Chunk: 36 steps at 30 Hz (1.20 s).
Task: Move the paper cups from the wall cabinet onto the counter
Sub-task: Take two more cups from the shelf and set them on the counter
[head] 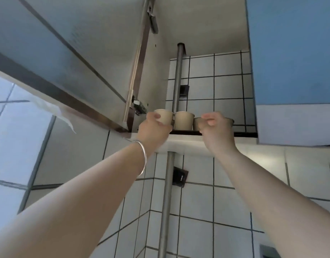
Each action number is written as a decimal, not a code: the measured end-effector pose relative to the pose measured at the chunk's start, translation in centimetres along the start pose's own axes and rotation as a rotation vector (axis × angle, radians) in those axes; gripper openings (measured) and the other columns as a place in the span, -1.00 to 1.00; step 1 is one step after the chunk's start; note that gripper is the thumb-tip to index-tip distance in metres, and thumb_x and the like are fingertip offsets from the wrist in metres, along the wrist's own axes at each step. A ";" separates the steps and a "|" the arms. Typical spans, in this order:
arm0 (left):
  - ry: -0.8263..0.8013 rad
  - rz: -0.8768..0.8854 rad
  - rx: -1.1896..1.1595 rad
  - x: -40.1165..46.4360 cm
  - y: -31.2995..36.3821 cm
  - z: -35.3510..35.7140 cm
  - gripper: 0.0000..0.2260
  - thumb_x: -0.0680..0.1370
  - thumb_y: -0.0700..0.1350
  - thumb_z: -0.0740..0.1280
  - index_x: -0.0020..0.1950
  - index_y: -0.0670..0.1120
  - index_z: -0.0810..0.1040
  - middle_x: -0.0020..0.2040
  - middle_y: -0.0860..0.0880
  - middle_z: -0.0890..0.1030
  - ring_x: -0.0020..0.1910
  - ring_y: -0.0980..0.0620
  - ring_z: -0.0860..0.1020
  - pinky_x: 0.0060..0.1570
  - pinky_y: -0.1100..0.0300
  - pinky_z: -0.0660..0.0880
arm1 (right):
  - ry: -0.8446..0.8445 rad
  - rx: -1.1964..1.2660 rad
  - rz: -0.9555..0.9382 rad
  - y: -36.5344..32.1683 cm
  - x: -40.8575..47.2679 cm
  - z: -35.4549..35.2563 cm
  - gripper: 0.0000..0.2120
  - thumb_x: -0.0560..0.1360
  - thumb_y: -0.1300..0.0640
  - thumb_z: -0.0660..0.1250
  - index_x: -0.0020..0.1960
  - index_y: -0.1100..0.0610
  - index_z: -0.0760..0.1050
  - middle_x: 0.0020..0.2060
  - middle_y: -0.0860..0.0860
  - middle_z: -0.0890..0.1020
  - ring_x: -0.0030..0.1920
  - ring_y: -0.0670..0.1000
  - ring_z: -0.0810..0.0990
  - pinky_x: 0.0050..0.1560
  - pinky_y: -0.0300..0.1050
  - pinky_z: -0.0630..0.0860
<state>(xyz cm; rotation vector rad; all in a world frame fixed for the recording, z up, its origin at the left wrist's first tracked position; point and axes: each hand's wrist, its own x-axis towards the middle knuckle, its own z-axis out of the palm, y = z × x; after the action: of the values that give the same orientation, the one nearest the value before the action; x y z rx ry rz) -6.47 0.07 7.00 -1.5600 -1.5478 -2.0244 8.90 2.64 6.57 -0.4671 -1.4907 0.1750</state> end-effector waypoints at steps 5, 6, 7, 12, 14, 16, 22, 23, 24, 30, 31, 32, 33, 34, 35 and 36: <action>0.015 0.052 0.059 5.1 -0.7 1.8 -0.39 0.41 0.03 0.40 0.37 -0.13 0.26 0.28 -0.16 0.42 0.07 -0.09 0.47 -0.10 0.21 0.36 | 0.021 -0.290 0.028 2.1 4.8 2.1 -0.69 0.48 0.11 0.25 0.21 0.14 0.47 0.05 0.05 0.61 0.06 0.08 0.52 -0.13 -0.26 0.24; 0.028 0.050 0.066 6.0 -0.8 2.1 -0.32 0.40 0.05 0.42 0.40 -0.15 0.22 0.32 -0.20 0.36 0.15 -0.13 0.45 -0.04 0.19 0.36 | 0.015 -0.373 0.033 2.4 5.5 2.5 -0.67 0.49 0.08 0.25 0.22 0.16 0.47 0.11 0.07 0.61 0.11 0.11 0.52 -0.17 -0.24 0.18; 0.030 0.042 0.071 6.9 -0.8 2.3 -0.26 0.38 0.07 0.43 0.42 -0.17 0.18 0.34 -0.22 0.33 0.21 -0.16 0.43 0.02 0.16 0.37 | -0.004 -0.444 0.039 2.5 6.1 2.9 -0.67 0.48 0.07 0.25 0.20 0.18 0.48 0.10 0.10 0.61 0.11 0.12 0.52 -0.21 -0.21 0.15; -0.039 -0.062 0.148 9.6 -1.4 3.0 -0.12 0.35 0.15 0.45 0.45 -0.24 0.09 0.35 -0.20 0.40 0.28 -0.15 0.43 0.04 0.14 0.38 | -0.240 -0.617 0.179 1.8 8.3 3.9 -0.72 0.37 0.06 0.36 -0.43 0.17 0.42 -0.50 0.03 0.45 -0.42 -0.01 0.43 -0.45 -0.21 0.23; -0.068 -0.109 0.159 10.0 -1.4 3.2 -0.15 0.36 0.14 0.45 0.45 -0.23 0.13 0.34 -0.18 0.42 0.28 -0.14 0.43 0.03 0.14 0.37 | -0.348 -0.668 0.241 1.5 9.0 4.0 -0.69 0.35 0.02 0.40 -0.41 0.14 0.35 -0.45 0.03 0.45 -0.39 -0.02 0.43 -0.39 -0.19 0.31; -0.068 -0.126 0.172 10.4 -1.3 3.5 -0.20 0.35 0.14 0.45 0.41 -0.22 0.21 0.30 -0.16 0.45 0.24 -0.12 0.46 -0.06 0.17 0.34 | -0.405 -0.634 0.289 1.6 9.7 4.0 -0.67 0.34 -0.03 0.44 -0.29 0.14 0.35 -0.31 0.05 0.47 -0.25 0.02 0.48 -0.18 -0.14 0.41; 0.004 -0.111 0.076 10.6 -1.7 4.4 -0.18 0.34 0.16 0.46 0.40 -0.25 0.23 0.29 -0.15 0.48 0.21 -0.10 0.49 -0.10 0.20 0.31 | -0.416 -0.347 0.387 2.4 10.6 4.9 -0.65 0.33 -0.01 0.48 -0.09 0.17 0.43 -0.12 0.05 0.55 -0.18 0.02 0.53 -0.35 -0.18 0.35; 0.014 -0.093 0.071 10.5 -1.8 4.5 -0.19 0.34 0.16 0.45 0.39 -0.26 0.24 0.29 -0.15 0.48 0.18 -0.11 0.49 -0.11 0.21 0.31 | -0.406 -0.303 0.392 2.6 10.6 5.0 -0.68 0.33 -0.01 0.48 -0.16 0.16 0.41 -0.18 0.03 0.55 -0.23 -0.01 0.53 -0.39 -0.19 0.36; 0.031 -0.071 0.064 10.5 -1.6 4.5 -0.22 0.35 0.17 0.44 0.38 -0.25 0.26 0.28 -0.16 0.49 0.12 -0.11 0.50 -0.13 0.22 0.32 | -0.392 -0.262 0.393 2.7 10.7 5.1 -0.69 0.34 -0.01 0.48 -0.19 0.14 0.40 -0.22 0.02 0.54 -0.25 -0.02 0.54 -0.38 -0.19 0.39; 0.088 0.089 -0.127 10.1 1.8 2.8 -0.38 0.34 0.13 0.45 0.27 -0.15 0.35 0.17 -0.12 0.54 -0.05 -0.06 0.50 -0.17 0.17 0.43 | -0.300 0.229 0.375 1.5 11.2 3.7 -0.43 0.32 -0.04 0.49 0.23 0.11 0.35 0.01 0.07 0.60 -0.02 0.06 0.61 -0.06 0.00 0.58; 0.095 0.103 -0.141 9.8 2.5 2.4 -0.37 0.35 0.13 0.44 0.28 -0.14 0.35 0.17 -0.12 0.54 -0.07 -0.05 0.48 -0.17 0.18 0.43 | -0.285 0.286 0.354 1.1 11.1 3.4 -0.44 0.33 -0.03 0.48 0.22 0.11 0.35 0.00 0.05 0.59 -0.03 0.03 0.60 -0.06 -0.01 0.57; 0.099 0.112 -0.153 9.3 3.1 2.0 -0.37 0.36 0.13 0.44 0.30 -0.14 0.34 0.17 -0.11 0.54 -0.08 -0.04 0.47 -0.16 0.19 0.41 | -0.270 0.345 0.354 0.6 10.7 3.2 -0.45 0.34 -0.01 0.48 0.22 0.12 0.35 0.00 0.04 0.59 -0.03 0.03 0.59 -0.03 0.01 0.57; 0.099 0.116 -0.174 8.6 3.6 1.7 -0.37 0.37 0.14 0.43 0.32 -0.13 0.34 0.18 -0.11 0.54 -0.06 -0.04 0.48 -0.14 0.19 0.42 | -0.259 0.410 0.363 0.1 10.2 3.0 -0.47 0.35 0.02 0.47 0.22 0.14 0.37 0.01 0.06 0.60 -0.01 0.05 0.59 0.04 0.05 0.57; 0.094 0.111 -0.205 7.9 4.1 1.3 -0.36 0.37 0.14 0.43 0.33 -0.11 0.34 0.18 -0.10 0.54 -0.03 -0.05 0.50 -0.10 0.18 0.45 | -0.258 0.472 0.377 -0.3 9.5 2.8 -0.48 0.35 0.05 0.46 0.23 0.16 0.38 0.02 0.10 0.61 0.01 0.08 0.60 0.09 0.10 0.56; 0.086 0.097 -0.241 7.1 4.6 1.1 -0.36 0.37 0.13 0.43 0.34 -0.11 0.34 0.18 -0.10 0.54 0.03 -0.07 0.53 -0.02 0.14 0.49 | -0.267 0.526 0.395 -0.7 8.8 2.6 -0.49 0.36 0.07 0.45 0.24 0.17 0.39 0.04 0.13 0.61 0.03 0.12 0.61 0.13 0.14 0.55; 0.074 0.070 -0.263 6.3 5.0 0.8 -0.36 0.36 0.13 0.42 0.34 -0.10 0.34 0.18 -0.10 0.55 0.08 -0.09 0.54 0.06 0.08 0.52 | -0.285 0.567 0.408 -1.1 8.0 2.4 -0.51 0.36 0.09 0.43 0.23 0.18 0.40 0.05 0.16 0.62 0.04 0.14 0.61 0.14 0.16 0.54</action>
<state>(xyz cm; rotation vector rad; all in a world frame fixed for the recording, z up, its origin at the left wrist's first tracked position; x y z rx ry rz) -5.56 1.18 14.90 -1.5793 -1.2233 -2.2925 7.06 5.27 14.35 -0.2833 -1.5227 0.9923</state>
